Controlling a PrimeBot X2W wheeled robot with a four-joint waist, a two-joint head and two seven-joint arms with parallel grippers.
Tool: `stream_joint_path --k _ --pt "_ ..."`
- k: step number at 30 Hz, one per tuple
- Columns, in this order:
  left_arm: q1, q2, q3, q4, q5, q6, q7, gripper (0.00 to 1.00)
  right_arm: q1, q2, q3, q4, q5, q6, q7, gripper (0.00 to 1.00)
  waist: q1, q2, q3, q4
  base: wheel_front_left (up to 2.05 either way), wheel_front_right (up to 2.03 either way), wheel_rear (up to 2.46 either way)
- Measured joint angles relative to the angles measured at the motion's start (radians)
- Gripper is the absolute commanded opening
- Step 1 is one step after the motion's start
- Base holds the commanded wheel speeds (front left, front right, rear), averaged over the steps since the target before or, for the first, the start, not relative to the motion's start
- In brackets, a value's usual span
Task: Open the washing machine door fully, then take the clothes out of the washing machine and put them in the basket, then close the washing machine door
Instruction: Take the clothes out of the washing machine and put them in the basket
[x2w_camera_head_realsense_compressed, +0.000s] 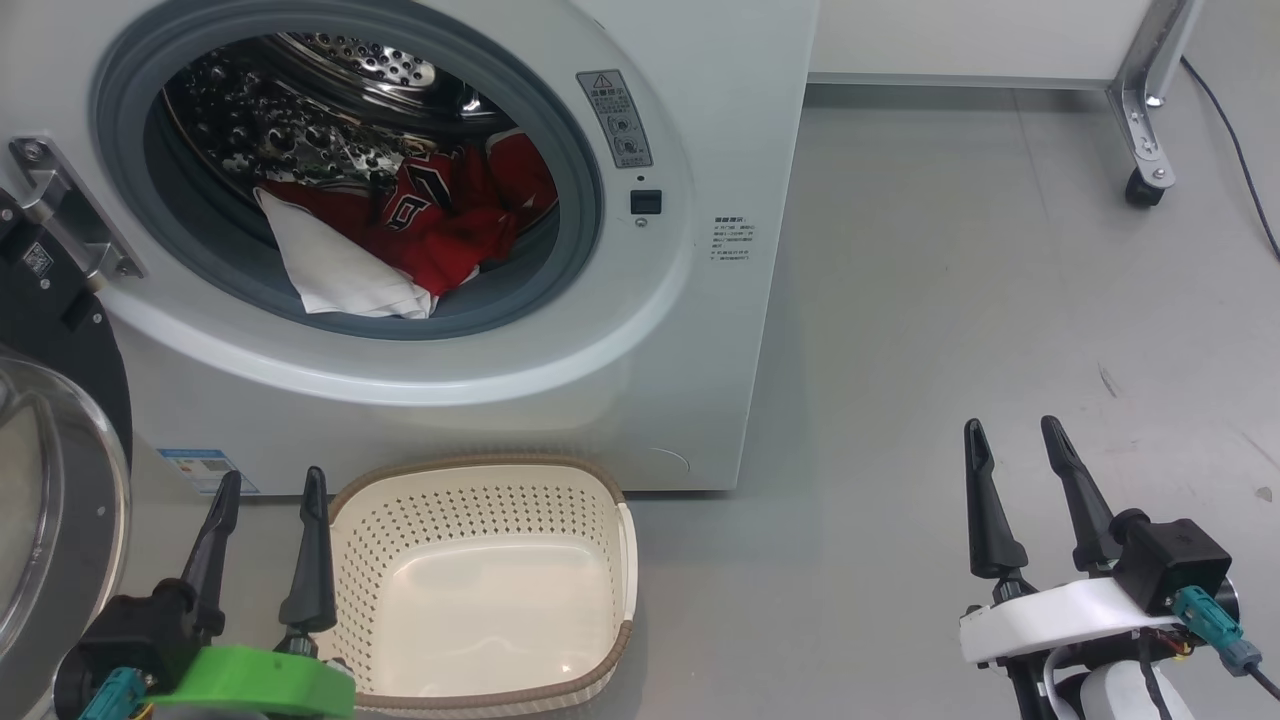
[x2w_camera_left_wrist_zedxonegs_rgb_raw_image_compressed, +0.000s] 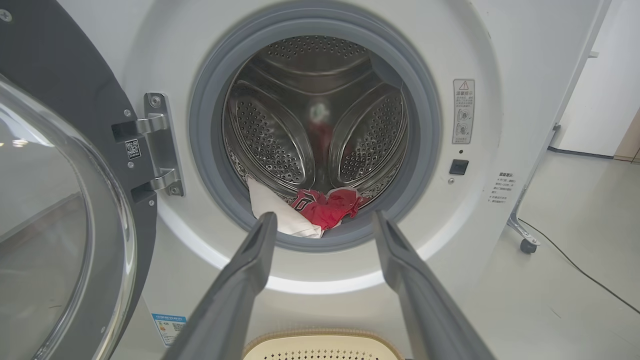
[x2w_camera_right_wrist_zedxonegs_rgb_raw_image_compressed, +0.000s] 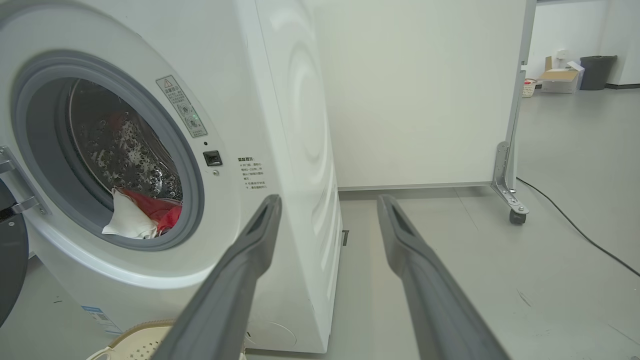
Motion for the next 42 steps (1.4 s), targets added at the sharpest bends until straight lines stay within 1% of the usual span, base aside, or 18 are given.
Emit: stream_joint_path --k 22,26,31,34,37,42 --pt "0.000 0.000 0.000 0.000 0.003 0.000 0.000 1.00 0.000 0.000 0.008 0.000 0.000 0.000 0.000 1.00 0.0000 0.0000 0.012 -0.004 0.00 0.00 0.00" --pt "0.000 0.004 0.008 -0.006 0.003 0.000 0.000 1.00 -0.002 0.001 0.023 -0.002 0.000 0.000 0.000 1.00 0.0000 0.0000 0.023 -0.010 0.00 0.00 0.00" --pt "0.000 0.011 0.020 -0.010 0.006 0.000 0.000 1.00 -0.005 0.000 0.035 -0.010 0.000 0.000 0.000 1.00 0.0000 0.0000 0.050 -0.023 0.00 0.00 0.00" --pt "0.000 0.027 0.029 -0.010 0.016 0.002 0.000 1.00 -0.005 0.000 0.050 -0.016 0.000 0.000 0.000 1.00 0.0000 0.0000 0.073 -0.033 0.00 0.00 0.00" --pt "-0.002 0.035 0.035 -0.011 0.022 0.012 0.006 1.00 -0.009 0.000 0.057 -0.026 0.002 0.000 0.000 1.00 0.0000 0.0000 0.101 -0.045 0.00 0.00 0.00" --pt "-0.042 0.056 0.042 -0.023 0.022 0.015 0.038 1.00 -0.029 0.000 0.073 -0.045 0.016 -0.002 0.000 1.00 0.0000 0.0000 0.158 -0.070 0.00 0.00 0.00"
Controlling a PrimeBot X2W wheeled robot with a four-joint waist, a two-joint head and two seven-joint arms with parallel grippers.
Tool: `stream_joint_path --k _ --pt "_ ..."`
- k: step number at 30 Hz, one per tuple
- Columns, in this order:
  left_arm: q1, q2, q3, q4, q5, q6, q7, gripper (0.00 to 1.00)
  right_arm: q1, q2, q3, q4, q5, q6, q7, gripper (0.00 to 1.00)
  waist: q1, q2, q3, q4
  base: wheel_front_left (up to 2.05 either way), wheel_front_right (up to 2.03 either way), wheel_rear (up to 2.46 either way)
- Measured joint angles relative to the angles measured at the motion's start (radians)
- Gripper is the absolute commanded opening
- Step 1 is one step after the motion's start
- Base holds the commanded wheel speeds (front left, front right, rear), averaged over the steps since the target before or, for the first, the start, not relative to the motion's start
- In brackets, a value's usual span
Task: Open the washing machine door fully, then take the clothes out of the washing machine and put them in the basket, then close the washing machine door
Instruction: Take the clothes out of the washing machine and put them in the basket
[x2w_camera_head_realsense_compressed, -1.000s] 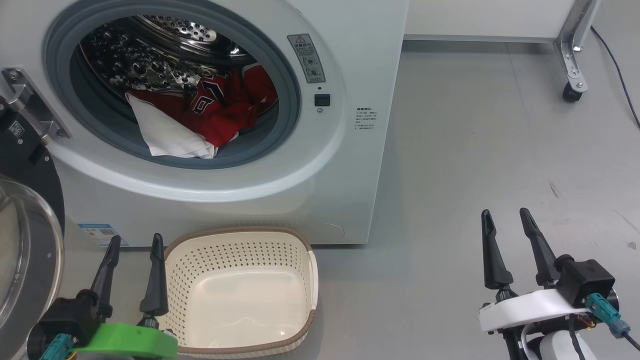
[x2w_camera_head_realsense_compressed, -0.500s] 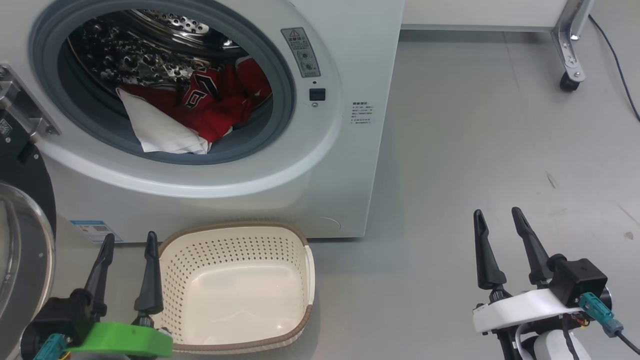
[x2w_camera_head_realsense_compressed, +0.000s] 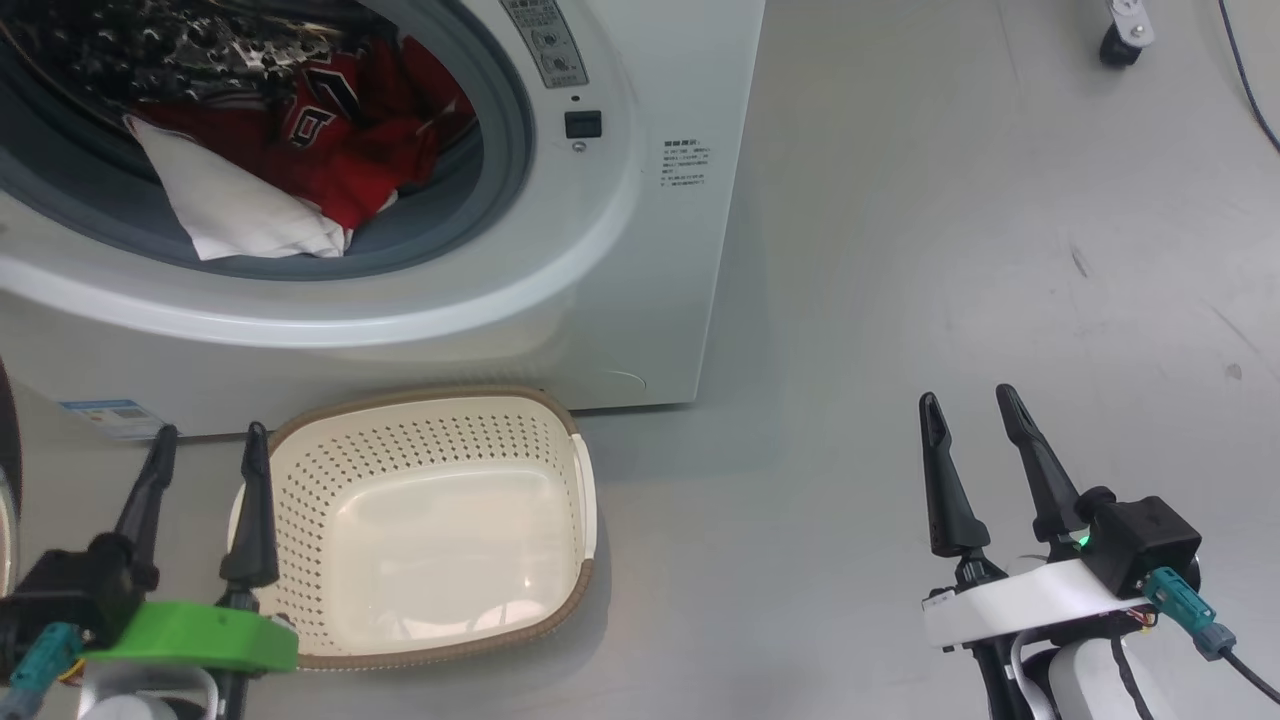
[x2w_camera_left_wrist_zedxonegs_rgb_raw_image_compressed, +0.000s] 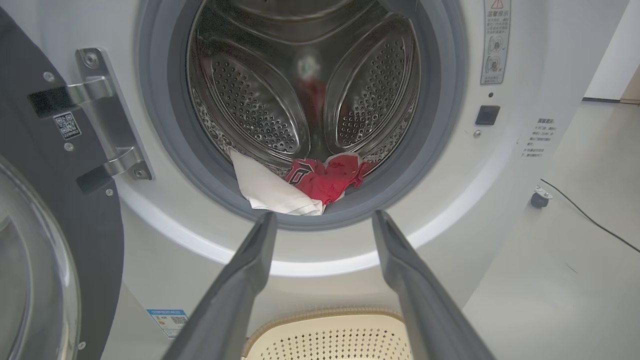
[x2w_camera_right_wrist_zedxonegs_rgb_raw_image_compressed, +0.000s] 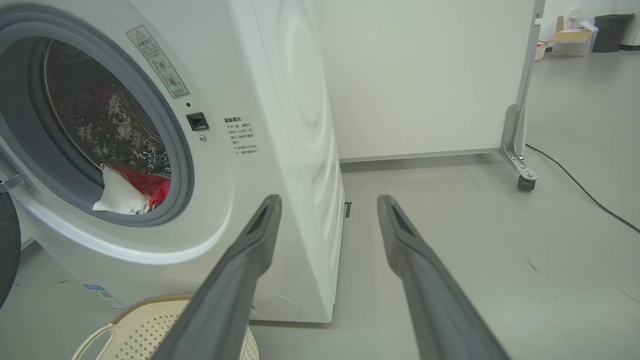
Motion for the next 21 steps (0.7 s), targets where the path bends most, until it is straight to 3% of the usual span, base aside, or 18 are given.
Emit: stream_joint_path --k 6,21 --pt "-0.110 0.042 0.026 -0.012 0.000 0.007 0.054 1.00 -0.034 -0.001 0.035 -0.021 0.018 -0.010 0.000 1.00 0.0000 0.0000 0.076 -0.038 0.00 0.00 0.00" --pt "-0.436 0.158 0.086 0.008 -0.057 0.021 0.318 1.00 -0.125 -0.002 0.107 -0.071 0.058 -0.045 0.000 1.00 0.0000 0.0000 0.264 -0.150 0.00 0.00 0.00"
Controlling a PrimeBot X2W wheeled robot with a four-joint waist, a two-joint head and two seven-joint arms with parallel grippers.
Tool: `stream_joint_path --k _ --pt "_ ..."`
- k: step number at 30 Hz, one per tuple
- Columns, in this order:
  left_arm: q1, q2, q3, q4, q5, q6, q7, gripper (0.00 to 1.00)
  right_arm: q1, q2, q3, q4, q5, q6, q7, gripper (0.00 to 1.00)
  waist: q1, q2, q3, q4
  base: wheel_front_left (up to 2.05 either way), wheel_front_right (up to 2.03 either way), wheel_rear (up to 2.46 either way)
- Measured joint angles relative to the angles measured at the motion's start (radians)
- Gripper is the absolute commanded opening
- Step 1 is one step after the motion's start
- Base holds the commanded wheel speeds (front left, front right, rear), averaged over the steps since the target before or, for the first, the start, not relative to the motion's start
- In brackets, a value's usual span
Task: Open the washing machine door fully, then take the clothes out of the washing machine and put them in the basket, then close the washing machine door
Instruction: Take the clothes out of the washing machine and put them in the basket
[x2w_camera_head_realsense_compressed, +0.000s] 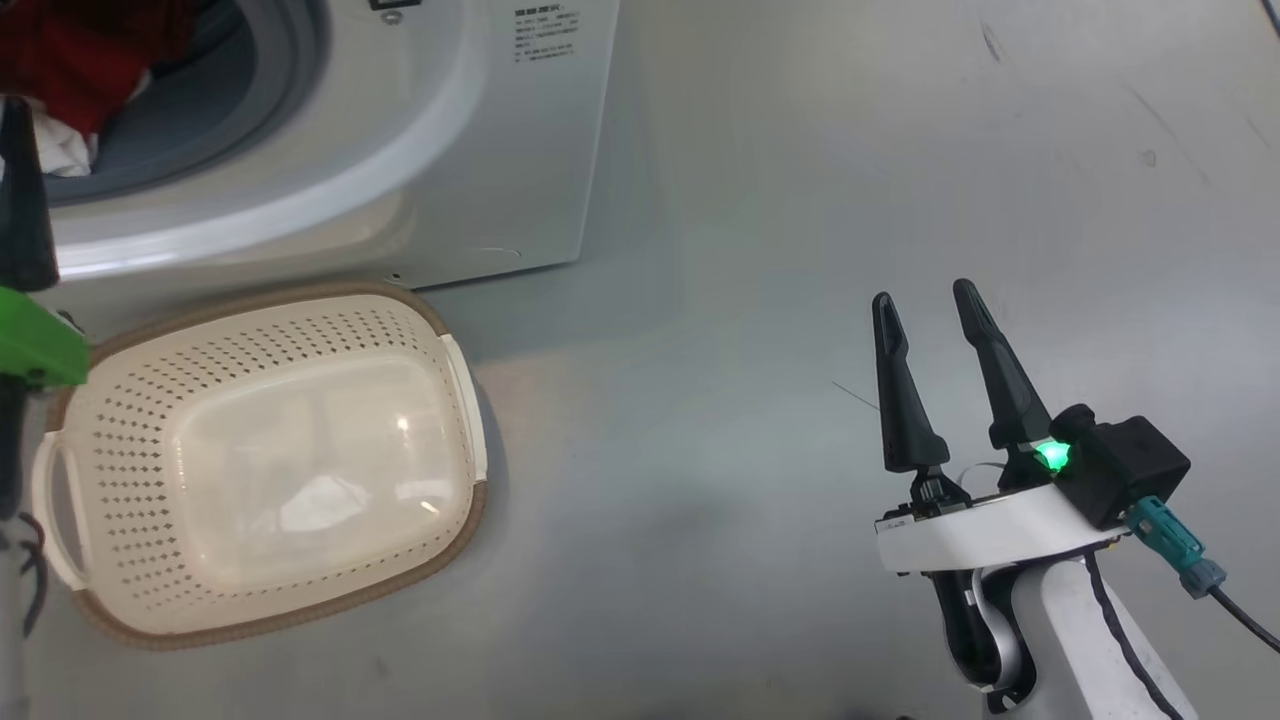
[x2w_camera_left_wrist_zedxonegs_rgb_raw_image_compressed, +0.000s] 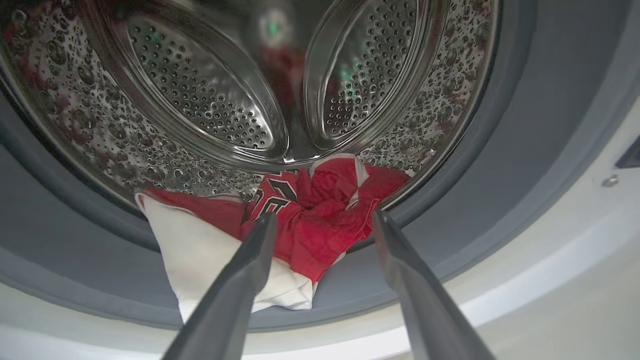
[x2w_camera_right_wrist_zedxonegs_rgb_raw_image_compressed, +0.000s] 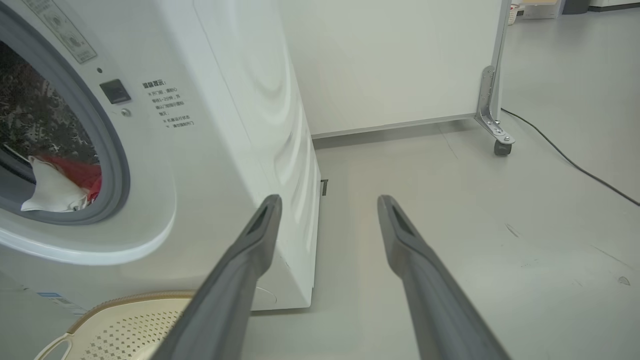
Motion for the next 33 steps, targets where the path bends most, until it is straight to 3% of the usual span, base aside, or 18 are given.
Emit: stream_joint_path --k 14,33 --pt "-0.254 0.076 -0.004 0.154 -0.023 0.006 0.188 1.00 -0.068 0.000 0.032 -0.022 0.016 -0.027 0.000 1.00 0.0001 0.0000 0.146 -0.105 0.00 0.00 0.00" --pt "-0.456 0.122 -0.028 0.366 0.034 0.055 0.292 1.00 -0.102 0.001 0.086 -0.032 0.050 -0.068 0.000 1.00 0.0000 0.0000 0.214 -0.172 0.00 0.00 0.00"
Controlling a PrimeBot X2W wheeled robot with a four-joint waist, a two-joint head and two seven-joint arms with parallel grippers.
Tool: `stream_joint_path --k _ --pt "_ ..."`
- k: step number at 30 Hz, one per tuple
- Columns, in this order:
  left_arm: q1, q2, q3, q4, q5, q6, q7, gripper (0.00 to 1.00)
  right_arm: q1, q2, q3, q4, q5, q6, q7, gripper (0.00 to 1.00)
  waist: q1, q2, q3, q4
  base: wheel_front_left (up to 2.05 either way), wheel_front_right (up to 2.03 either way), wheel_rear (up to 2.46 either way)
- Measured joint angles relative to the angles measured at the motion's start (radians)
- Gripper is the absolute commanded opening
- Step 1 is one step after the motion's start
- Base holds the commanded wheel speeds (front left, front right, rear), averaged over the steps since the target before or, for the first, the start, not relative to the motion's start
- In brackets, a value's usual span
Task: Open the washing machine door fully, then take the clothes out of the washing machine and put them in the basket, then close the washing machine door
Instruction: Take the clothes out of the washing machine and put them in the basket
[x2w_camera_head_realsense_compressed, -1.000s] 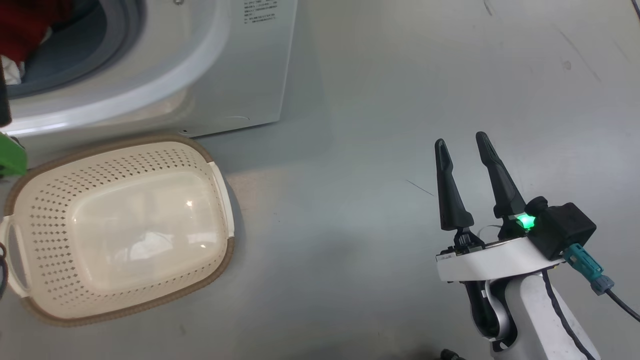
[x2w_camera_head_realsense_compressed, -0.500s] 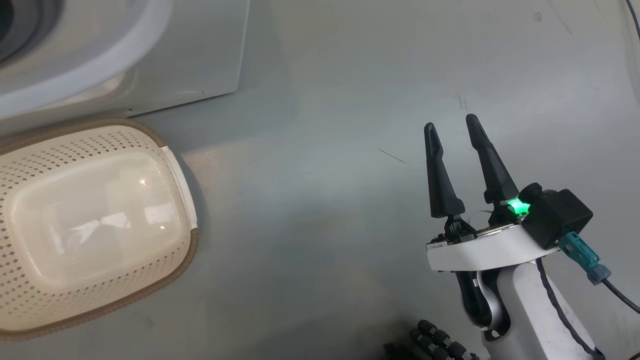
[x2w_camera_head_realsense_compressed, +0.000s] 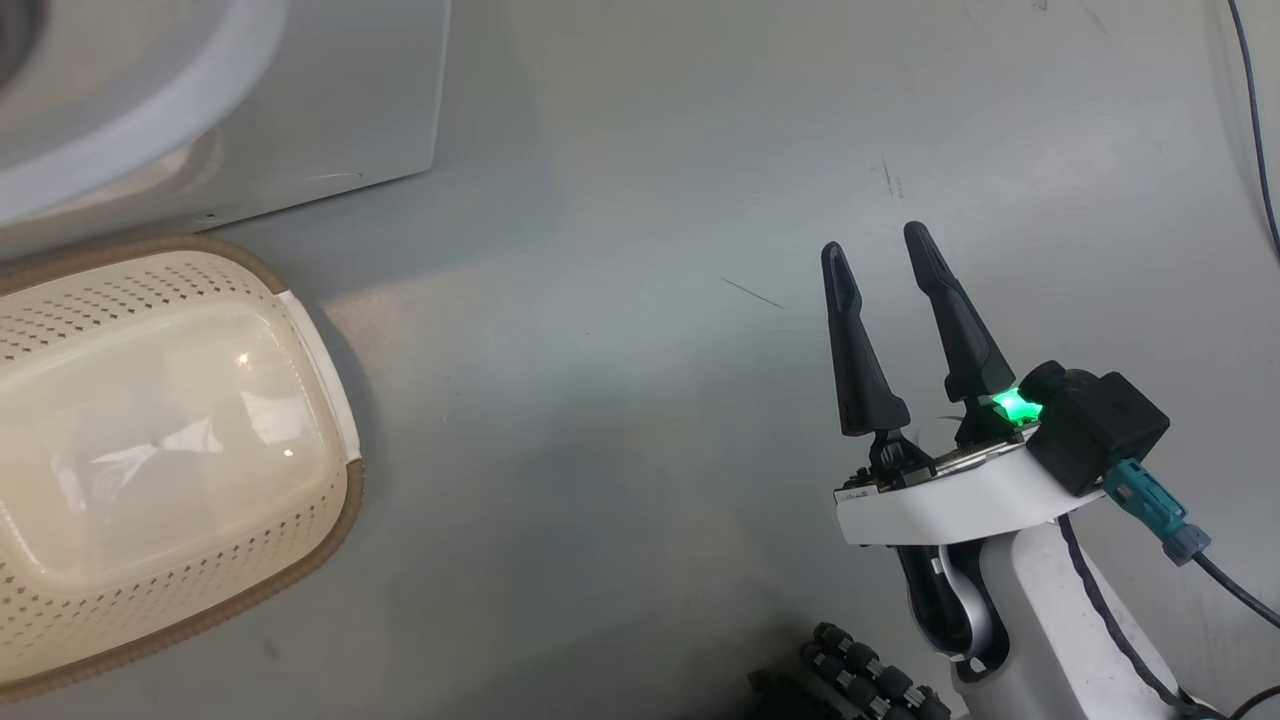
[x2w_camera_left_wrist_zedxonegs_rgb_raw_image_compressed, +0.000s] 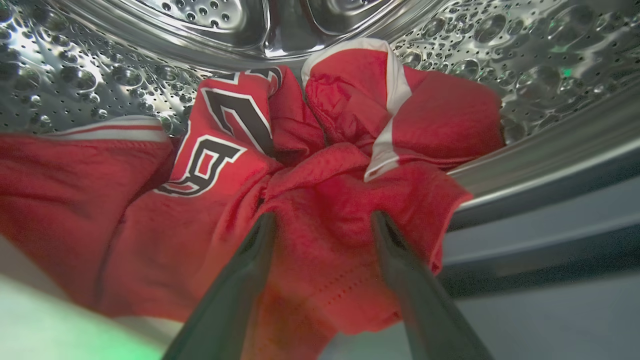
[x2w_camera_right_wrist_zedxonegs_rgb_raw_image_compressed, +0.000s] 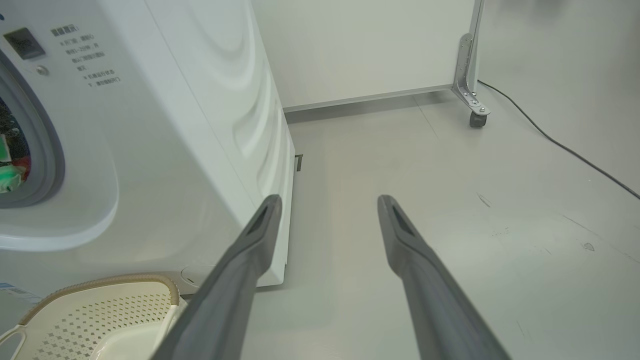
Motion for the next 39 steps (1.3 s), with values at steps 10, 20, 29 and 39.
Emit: stream_joint_path --k 10,20,29,39 --pt "-0.050 0.002 -0.001 0.078 0.004 0.013 0.007 1.00 -0.011 0.000 0.010 -0.001 0.007 -0.010 0.000 1.00 0.0000 0.0000 0.002 -0.008 0.00 0.00 0.00" --pt "-0.082 0.001 -0.012 0.137 0.004 0.013 0.011 0.00 -0.015 0.000 0.012 -0.001 0.007 -0.010 0.000 1.00 0.0000 0.0000 -0.002 -0.002 0.00 0.00 0.00" --pt "-0.093 -0.012 -0.019 0.170 0.004 -0.003 -0.050 0.00 -0.029 0.000 0.001 0.002 0.006 -0.020 0.000 1.00 0.0000 0.0000 -0.012 0.008 0.00 0.00 0.00" --pt "-0.093 -0.074 -0.033 0.195 0.001 -0.038 -0.178 0.00 -0.030 0.000 -0.025 0.019 -0.010 -0.019 0.000 1.00 0.0000 0.0000 -0.055 0.041 0.00 0.00 0.00"
